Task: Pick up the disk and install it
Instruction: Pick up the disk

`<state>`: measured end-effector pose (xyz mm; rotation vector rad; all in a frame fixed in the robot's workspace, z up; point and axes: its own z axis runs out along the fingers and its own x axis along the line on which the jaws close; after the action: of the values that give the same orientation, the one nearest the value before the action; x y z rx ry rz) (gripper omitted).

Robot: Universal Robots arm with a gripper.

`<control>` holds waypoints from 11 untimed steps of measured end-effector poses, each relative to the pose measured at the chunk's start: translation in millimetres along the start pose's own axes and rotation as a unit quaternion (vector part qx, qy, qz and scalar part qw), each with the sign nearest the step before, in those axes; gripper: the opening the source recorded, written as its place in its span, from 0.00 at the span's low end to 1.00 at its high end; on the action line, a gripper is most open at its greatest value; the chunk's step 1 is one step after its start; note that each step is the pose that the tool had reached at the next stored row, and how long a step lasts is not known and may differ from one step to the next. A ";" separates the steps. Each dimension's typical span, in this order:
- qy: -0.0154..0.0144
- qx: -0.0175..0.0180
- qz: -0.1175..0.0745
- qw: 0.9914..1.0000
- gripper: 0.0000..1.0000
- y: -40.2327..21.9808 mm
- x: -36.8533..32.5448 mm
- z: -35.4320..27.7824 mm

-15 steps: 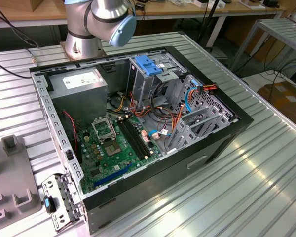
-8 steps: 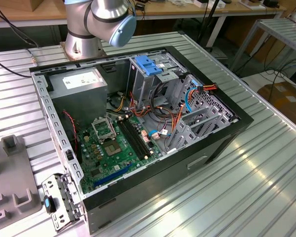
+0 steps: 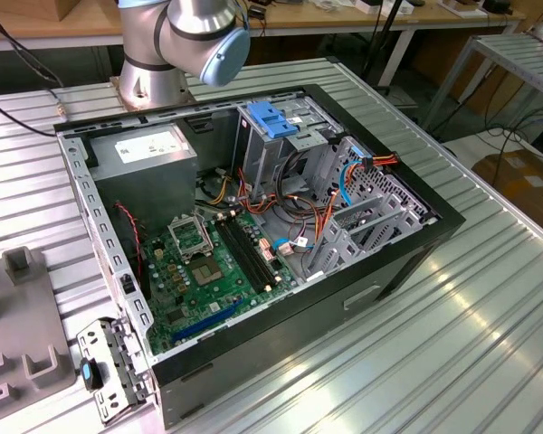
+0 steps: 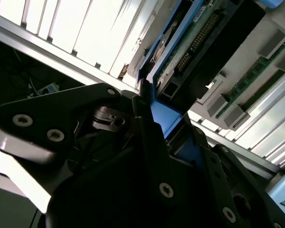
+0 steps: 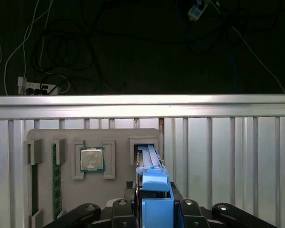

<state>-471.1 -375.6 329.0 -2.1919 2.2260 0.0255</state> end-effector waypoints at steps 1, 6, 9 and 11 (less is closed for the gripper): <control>0.000 0.000 0.000 1.000 0.37 0.0 -0.1 -3.6; 0.000 0.000 0.000 1.000 0.37 0.0 -0.4 -15.9; 0.000 0.000 0.000 1.000 0.37 0.0 -0.6 -23.2; 0.000 0.000 0.000 1.000 0.37 0.0 -0.7 -27.6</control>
<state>-471.1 -375.6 356.6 -2.1918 2.2261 0.0254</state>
